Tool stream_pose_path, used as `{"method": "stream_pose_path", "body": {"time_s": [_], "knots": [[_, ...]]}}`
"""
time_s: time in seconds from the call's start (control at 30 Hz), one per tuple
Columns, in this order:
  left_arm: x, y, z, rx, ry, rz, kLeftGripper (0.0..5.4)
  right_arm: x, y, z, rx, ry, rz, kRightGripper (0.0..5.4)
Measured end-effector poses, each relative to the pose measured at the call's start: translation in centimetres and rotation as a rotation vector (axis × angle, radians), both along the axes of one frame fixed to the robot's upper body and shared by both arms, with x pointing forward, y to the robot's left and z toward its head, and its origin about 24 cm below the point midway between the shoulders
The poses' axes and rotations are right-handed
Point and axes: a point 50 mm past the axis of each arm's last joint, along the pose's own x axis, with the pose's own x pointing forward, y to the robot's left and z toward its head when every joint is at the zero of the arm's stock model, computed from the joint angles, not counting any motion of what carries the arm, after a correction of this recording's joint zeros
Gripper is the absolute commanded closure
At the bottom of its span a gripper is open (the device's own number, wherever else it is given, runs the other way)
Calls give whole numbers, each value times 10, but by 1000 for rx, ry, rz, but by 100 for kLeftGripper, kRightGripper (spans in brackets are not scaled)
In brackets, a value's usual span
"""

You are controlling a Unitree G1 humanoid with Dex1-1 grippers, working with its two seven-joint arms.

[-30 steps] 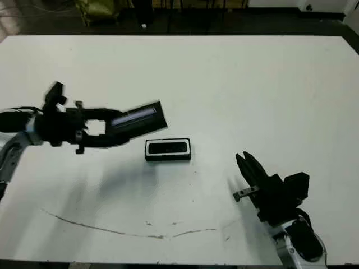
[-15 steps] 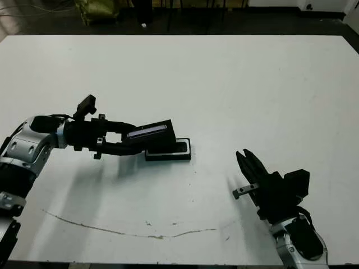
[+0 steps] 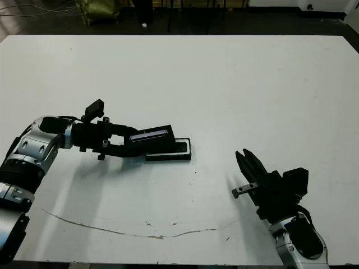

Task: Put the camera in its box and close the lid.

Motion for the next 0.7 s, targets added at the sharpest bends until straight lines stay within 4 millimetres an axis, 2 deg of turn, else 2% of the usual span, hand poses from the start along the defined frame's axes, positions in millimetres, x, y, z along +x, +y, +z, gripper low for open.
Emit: {"method": "stream_pose_path", "body": {"time_s": [0.33, 0.7], "knots": [[1, -5, -2, 19, -34, -4, 304, 0, 0, -1, 0, 5, 2, 540], [-1, -21, -7, 2, -15, -78, 304, 0, -4, -3, 0, 12, 3, 540]]}}
